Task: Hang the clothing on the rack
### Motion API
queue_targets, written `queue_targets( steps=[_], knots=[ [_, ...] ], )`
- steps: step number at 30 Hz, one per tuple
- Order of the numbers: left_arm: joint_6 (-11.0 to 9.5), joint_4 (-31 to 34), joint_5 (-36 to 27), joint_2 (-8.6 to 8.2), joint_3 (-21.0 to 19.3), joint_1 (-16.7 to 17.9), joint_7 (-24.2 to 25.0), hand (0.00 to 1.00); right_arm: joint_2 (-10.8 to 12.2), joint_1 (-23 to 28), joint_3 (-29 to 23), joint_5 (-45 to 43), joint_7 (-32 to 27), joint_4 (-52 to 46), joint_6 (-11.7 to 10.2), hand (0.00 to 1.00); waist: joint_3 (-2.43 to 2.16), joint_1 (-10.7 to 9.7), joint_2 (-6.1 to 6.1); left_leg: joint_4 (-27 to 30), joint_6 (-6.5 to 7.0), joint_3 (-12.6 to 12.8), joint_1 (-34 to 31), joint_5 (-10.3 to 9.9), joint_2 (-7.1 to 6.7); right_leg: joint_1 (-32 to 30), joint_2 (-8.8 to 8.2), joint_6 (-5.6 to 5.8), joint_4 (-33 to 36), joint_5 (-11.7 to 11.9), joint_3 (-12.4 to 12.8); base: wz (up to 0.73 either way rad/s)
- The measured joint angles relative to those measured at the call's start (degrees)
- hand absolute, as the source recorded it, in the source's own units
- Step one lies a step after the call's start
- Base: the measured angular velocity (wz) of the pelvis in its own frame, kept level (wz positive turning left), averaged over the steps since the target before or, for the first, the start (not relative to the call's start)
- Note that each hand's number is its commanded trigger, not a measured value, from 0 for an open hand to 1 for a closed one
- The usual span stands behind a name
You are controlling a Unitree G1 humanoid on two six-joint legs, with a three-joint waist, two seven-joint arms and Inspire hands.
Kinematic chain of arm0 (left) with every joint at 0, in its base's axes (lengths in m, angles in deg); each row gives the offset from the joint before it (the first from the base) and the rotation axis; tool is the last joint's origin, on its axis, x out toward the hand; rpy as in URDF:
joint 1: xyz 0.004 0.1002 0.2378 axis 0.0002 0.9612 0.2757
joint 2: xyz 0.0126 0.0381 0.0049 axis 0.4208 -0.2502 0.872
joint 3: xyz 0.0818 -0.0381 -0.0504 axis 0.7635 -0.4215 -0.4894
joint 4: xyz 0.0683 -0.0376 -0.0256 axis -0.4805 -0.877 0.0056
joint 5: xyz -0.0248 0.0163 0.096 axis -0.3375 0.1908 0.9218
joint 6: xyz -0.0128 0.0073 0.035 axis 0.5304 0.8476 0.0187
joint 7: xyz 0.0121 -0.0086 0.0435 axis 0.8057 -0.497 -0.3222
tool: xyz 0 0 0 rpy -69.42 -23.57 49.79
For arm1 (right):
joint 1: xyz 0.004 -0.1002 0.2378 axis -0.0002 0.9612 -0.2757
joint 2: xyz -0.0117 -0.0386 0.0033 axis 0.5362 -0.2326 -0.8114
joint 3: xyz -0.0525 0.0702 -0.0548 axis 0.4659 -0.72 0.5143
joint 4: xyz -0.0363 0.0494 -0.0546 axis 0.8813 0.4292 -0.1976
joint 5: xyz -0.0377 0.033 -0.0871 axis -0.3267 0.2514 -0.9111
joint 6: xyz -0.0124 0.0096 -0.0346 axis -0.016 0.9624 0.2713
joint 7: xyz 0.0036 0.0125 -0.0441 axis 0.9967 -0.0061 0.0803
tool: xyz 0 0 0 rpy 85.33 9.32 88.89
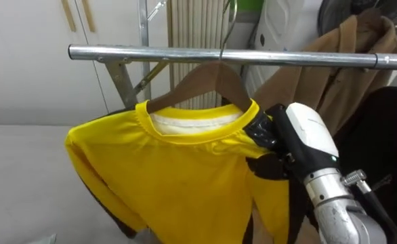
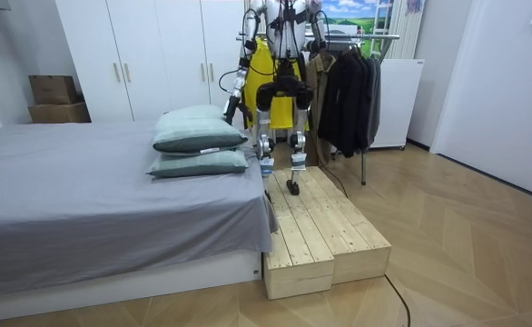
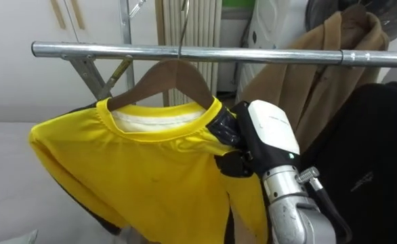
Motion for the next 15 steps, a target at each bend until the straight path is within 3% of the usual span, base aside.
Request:
queue_targets(
  steps=[5,8,10,15],
  knots=[
    [0.1,0.7,0.0,0.00,-0.1,0.0,-1.6,0.00,-0.2,0.0,-0.1,0.0,0.0,0.3,0.1,1.00,0.01,0.0,0.00,0.8,-0.67,-1.8,-0.4,0.2,0.30,-0.2,0.10,-0.52,1.5,-0.9,-1.2,0.16],
    [0.1,0.7,0.0,-0.21,0.6,0.2,-2.3,0.00,-0.2,0.0,0.0,0.1,0.5,0.7,0.0,1.00,0.03,0.4,0.00,0.4,-1.08,-2.1,0.4,0.4,0.24,-0.4,0.32,-0.77,3.2,-2.1,-0.4,-0.02],
    [-0.5,0.7,-0.3,-0.30,0.6,1.3,-2.4,0.00,-0.5,0.0,-0.1,1.7,1.7,0.6,0.0,1.00,0.01,1.9,-0.01,-0.6,-1.21,-1.9,0.9,0.3,0.25,-0.2,0.92,-0.94,3.1,-2.1,1.2,-0.35],
    [-1.2,0.7,-1.7,-0.34,0.7,2.1,-2.4,0.00,-1.0,0.0,0.0,4.2,2.5,0.6,-0.4,1.00,-0.02,2.0,0.09,-1.3,-1.33,-2.6,1.3,0.4,0.09,-0.1,1.63,-1.48,2.7,-1.8,2.1,-0.11]
  ],
)
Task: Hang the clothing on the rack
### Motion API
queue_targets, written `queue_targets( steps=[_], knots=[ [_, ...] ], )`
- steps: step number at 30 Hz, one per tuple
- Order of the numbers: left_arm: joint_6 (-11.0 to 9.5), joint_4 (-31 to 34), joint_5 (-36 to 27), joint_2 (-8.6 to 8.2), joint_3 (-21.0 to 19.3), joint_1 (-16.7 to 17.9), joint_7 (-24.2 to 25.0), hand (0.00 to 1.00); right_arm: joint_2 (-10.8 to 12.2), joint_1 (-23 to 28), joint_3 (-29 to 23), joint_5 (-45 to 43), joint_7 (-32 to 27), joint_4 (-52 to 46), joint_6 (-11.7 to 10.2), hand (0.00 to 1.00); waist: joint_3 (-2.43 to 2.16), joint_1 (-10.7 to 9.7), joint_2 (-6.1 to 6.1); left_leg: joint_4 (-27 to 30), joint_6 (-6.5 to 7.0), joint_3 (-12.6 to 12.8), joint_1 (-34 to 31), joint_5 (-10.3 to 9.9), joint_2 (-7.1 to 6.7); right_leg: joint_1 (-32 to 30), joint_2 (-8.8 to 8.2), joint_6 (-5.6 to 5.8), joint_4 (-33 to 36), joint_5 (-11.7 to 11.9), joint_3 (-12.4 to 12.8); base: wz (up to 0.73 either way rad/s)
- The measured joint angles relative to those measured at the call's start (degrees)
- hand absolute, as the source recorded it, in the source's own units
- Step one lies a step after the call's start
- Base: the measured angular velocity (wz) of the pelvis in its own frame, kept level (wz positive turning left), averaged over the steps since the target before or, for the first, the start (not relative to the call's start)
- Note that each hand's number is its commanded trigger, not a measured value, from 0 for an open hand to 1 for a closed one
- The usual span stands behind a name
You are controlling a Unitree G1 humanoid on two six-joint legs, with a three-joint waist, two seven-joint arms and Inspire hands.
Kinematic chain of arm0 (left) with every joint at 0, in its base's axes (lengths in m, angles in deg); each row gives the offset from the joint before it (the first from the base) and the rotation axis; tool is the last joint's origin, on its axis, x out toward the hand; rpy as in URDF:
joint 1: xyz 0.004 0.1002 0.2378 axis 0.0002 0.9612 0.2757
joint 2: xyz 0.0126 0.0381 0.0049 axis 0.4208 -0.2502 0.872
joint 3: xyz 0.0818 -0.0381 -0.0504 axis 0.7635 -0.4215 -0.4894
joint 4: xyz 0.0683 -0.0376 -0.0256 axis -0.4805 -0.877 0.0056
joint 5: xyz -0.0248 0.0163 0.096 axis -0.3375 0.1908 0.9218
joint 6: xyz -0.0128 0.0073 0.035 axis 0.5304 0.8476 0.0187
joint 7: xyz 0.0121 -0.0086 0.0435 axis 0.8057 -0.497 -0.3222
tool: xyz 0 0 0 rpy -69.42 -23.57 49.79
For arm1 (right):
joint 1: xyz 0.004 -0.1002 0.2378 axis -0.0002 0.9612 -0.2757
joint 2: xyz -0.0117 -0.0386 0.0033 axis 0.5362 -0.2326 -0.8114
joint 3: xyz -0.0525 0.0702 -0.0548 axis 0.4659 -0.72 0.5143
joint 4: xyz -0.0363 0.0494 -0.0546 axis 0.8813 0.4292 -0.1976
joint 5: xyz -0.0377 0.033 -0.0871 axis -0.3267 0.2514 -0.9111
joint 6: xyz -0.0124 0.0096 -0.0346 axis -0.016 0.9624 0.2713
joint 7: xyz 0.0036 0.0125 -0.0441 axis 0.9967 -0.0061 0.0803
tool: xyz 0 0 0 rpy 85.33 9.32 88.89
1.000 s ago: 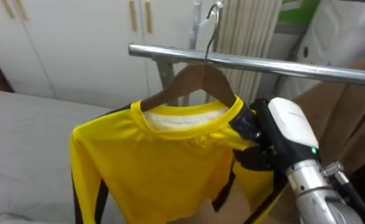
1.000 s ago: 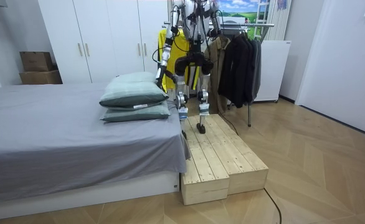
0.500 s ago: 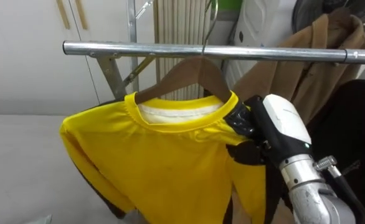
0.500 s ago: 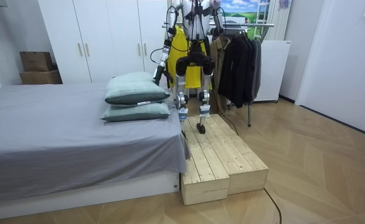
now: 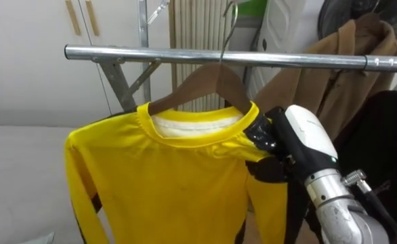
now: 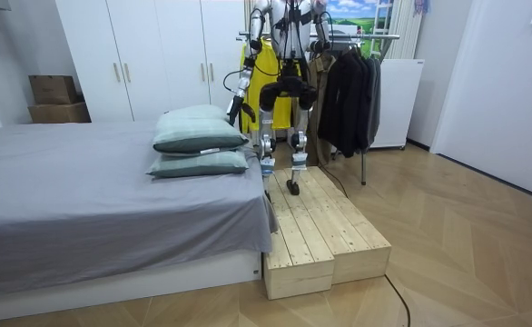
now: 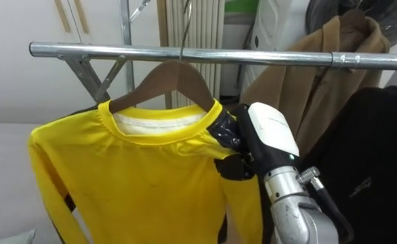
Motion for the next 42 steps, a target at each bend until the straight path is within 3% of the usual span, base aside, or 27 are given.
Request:
queue_targets(
  steps=[4,12,31,42],
  knots=[
    [-0.2,0.0,-0.8,0.13,-0.1,0.0,0.0,0.00,-1.9,0.0,0.1,0.2,-0.3,0.0,-1.0,1.00,-0.05,-0.3,0.06,-0.1,-0.01,-0.3,-0.1,0.0,0.00,0.0,0.01,-0.11,0.0,0.1,-0.3,0.01],
    [-0.7,0.0,-0.7,0.51,-1.0,-0.1,-0.7,0.00,-2.2,0.1,0.1,0.2,-0.9,0.4,-1.7,1.00,-0.49,-0.6,-0.19,0.2,-0.04,-2.0,-0.3,0.3,-0.04,0.6,-0.54,-0.29,-1.1,0.4,-1.7,0.10],
    [-0.7,0.0,-0.8,0.45,-1.1,-0.1,-0.9,0.00,-2.1,0.2,0.0,0.3,-2.1,3.4,-2.1,1.00,-0.33,-0.4,0.04,0.0,0.09,-1.7,0.4,0.3,-0.14,1.7,-0.46,0.18,-2.0,0.3,-1.1,0.00],
    [-0.7,0.0,-0.7,0.45,-1.1,-0.1,-0.9,0.00,-2.1,0.2,0.0,2.1,-2.0,3.4,-2.1,1.00,-0.33,-0.4,0.04,-0.3,0.11,-1.7,0.4,0.3,-0.10,1.7,-0.47,-0.21,-1.8,0.6,-1.3,0.00]
  ],
)
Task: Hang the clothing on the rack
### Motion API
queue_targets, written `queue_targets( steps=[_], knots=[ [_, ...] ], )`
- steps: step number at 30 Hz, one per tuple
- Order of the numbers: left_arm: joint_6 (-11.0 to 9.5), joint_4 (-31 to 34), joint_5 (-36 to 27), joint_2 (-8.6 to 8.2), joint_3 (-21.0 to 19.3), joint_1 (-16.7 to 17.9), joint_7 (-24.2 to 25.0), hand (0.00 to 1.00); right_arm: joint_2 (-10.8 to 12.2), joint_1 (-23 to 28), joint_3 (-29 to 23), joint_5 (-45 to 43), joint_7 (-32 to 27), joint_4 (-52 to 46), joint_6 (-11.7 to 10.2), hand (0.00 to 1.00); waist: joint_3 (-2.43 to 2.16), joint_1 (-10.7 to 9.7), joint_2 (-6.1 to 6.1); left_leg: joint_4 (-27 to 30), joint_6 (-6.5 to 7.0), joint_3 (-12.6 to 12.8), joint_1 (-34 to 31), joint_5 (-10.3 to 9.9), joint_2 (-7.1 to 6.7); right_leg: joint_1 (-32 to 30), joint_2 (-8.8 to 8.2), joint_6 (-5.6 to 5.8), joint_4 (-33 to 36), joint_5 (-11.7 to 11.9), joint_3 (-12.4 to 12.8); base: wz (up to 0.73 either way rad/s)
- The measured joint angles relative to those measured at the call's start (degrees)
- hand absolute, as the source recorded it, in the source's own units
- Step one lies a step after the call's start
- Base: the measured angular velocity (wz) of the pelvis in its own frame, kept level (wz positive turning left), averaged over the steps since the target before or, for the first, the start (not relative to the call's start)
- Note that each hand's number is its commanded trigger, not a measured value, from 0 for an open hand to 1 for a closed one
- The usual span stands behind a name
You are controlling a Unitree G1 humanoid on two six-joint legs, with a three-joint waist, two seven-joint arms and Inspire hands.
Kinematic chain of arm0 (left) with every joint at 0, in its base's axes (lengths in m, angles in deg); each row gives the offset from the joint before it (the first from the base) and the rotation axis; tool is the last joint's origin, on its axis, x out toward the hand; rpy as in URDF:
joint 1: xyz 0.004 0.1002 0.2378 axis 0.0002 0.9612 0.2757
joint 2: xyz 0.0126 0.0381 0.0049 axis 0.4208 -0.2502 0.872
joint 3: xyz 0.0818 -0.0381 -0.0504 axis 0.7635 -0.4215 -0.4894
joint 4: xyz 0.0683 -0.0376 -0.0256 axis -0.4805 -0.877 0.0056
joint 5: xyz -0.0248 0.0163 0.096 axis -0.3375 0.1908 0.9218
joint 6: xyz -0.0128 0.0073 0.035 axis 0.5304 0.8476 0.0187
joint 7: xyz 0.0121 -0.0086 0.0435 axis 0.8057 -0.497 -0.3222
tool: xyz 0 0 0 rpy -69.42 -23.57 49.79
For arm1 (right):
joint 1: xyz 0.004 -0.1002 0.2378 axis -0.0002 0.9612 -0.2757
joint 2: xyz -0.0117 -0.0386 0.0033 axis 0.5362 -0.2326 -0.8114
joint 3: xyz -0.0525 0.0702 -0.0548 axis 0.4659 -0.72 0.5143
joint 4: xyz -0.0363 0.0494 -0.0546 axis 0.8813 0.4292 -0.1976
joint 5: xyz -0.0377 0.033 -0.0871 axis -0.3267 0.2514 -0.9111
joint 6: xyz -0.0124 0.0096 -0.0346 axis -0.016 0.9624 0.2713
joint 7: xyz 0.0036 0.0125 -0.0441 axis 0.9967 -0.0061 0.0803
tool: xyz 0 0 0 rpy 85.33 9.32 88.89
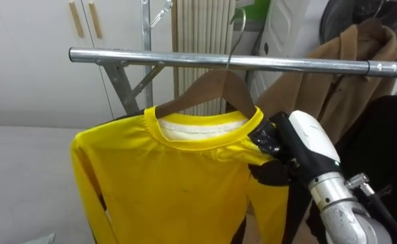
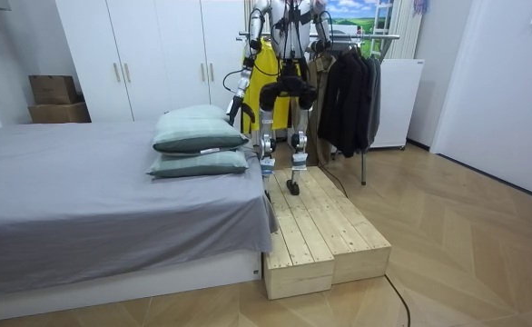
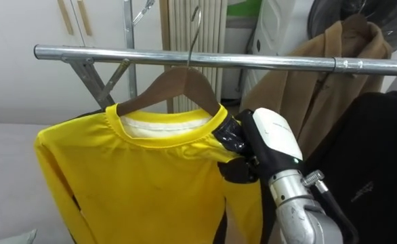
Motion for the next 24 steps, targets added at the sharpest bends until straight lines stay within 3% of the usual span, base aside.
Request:
queue_targets(
  steps=[16,21,24],
  knots=[
    [-0.2,0.0,0.0,0.03,-2.4,0.0,0.0,0.00,0.2,-0.9,-4.6,6.9,0.7,7.0,0.0,1.00,-0.02,0.0,-0.95,0.4,0.23,-1.7,0.2,0.2,-0.51,0.1,-0.43,0.55,-0.2,-0.4,-0.5,0.01],
    [-0.6,0.2,0.6,0.27,-2.7,0.0,0.1,0.00,0.1,-1.2,-4.9,6.9,0.4,9.1,-0.7,1.00,0.39,0.0,-1.79,0.4,0.39,-1.8,0.3,0.2,-0.74,0.3,-0.49,1.11,-0.3,-0.6,-0.2,-0.01],
    [-0.9,0.2,1.4,0.33,-3.8,0.0,0.5,0.00,0.1,-2.3,-5.0,6.8,0.3,10.7,-1.1,1.00,0.37,0.1,-1.87,0.4,0.59,-1.9,0.1,0.1,-0.80,0.6,-0.45,1.33,-1.0,0.0,0.0,-0.03]
  ],
)
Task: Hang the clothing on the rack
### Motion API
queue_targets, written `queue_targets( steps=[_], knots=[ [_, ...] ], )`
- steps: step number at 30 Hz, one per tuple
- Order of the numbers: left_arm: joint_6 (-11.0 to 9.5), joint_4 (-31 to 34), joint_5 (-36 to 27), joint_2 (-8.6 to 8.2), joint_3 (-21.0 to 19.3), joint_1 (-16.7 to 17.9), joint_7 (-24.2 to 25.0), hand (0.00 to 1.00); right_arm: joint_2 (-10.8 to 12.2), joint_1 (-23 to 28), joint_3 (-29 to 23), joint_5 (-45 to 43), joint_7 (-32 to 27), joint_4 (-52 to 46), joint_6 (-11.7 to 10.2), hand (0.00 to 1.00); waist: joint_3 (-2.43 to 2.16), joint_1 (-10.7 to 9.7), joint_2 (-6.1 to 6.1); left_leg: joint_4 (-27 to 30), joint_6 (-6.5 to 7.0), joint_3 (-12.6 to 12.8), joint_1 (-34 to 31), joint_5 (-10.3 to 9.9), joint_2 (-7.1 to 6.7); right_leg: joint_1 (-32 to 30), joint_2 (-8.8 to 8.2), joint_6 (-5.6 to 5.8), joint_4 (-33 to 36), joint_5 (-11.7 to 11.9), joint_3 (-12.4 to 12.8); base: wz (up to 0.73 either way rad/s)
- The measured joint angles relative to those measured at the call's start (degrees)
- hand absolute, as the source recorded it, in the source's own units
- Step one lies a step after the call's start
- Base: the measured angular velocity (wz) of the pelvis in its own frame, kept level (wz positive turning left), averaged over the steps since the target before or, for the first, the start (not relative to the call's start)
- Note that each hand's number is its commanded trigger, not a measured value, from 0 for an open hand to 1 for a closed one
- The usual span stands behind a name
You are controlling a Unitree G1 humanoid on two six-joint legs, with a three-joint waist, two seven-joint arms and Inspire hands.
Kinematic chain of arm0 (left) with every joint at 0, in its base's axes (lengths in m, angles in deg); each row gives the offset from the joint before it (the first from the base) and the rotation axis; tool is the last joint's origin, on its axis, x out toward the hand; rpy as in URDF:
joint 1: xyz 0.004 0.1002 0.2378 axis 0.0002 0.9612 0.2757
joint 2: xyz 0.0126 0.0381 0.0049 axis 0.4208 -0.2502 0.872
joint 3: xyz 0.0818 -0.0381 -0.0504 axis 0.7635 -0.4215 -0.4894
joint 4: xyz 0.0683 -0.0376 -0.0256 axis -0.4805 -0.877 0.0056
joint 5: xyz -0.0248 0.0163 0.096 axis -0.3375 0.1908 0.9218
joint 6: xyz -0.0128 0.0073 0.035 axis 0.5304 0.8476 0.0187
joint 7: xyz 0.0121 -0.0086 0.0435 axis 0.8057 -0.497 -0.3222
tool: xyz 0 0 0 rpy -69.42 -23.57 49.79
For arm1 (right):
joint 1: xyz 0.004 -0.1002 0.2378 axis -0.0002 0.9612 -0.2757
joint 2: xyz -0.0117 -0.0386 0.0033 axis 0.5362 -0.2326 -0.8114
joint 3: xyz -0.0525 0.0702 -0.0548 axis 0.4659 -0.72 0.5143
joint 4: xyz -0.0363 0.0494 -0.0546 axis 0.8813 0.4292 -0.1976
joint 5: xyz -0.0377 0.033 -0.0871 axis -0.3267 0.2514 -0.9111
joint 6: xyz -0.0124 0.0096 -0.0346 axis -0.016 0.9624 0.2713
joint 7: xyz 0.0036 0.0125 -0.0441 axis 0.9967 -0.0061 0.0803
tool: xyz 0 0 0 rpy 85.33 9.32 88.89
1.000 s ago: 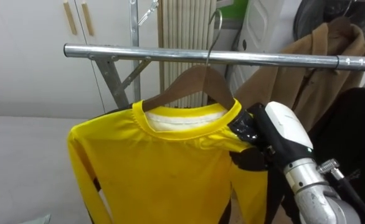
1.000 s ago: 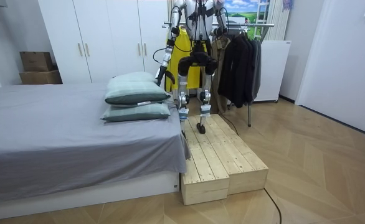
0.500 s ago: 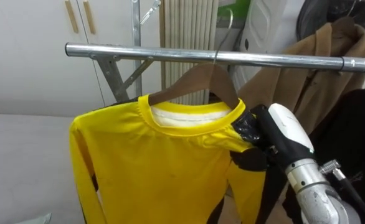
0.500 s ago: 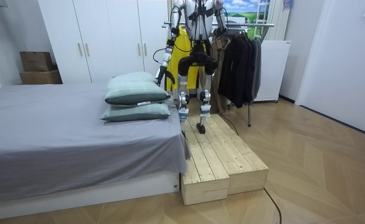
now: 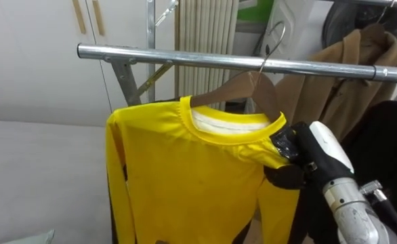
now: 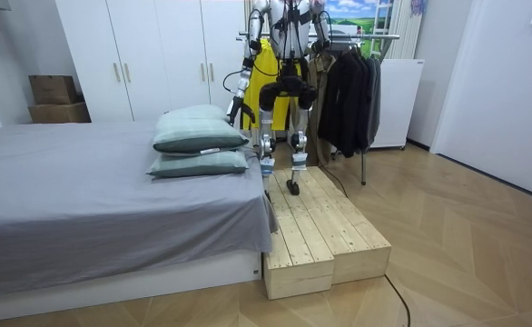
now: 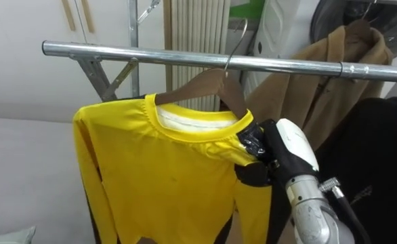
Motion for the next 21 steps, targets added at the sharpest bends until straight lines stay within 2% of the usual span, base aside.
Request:
queue_targets(
  steps=[5,8,18,21],
  knots=[
    [0.0,0.5,1.3,0.03,-0.6,0.0,0.8,0.00,0.0,-0.5,-0.1,-0.1,-0.2,1.4,-0.5,1.00,0.00,0.1,0.00,-0.1,0.18,-0.4,-0.1,-0.1,-0.13,0.1,0.07,0.00,0.0,0.1,-0.4,0.03],
    [0.0,0.5,2.2,0.03,-0.7,0.0,0.9,0.00,0.0,-0.8,-0.1,-0.1,-0.2,1.9,-1.0,1.00,0.00,0.2,0.01,-0.1,0.15,-0.4,0.2,-0.1,-0.07,0.1,0.13,-0.41,0.0,0.4,-0.5,0.00],
    [0.0,1.3,3.2,0.09,-1.6,0.0,1.1,0.00,-2.2,-1.7,0.0,-0.1,1.9,2.5,-1.5,1.00,-0.02,1.2,-0.03,-0.3,0.01,-0.9,0.1,0.0,0.00,0.2,0.20,-0.49,0.0,0.5,-0.3,-0.01],
    [0.0,1.7,3.2,0.10,-2.3,0.1,1.1,0.00,-2.2,-1.8,0.3,-0.1,2.0,5.5,-2.6,1.00,-0.04,1.5,-0.13,-0.4,-0.06,-1.0,0.9,0.0,0.01,0.7,0.12,-0.50,0.0,0.5,-0.4,0.00]
  ],
)
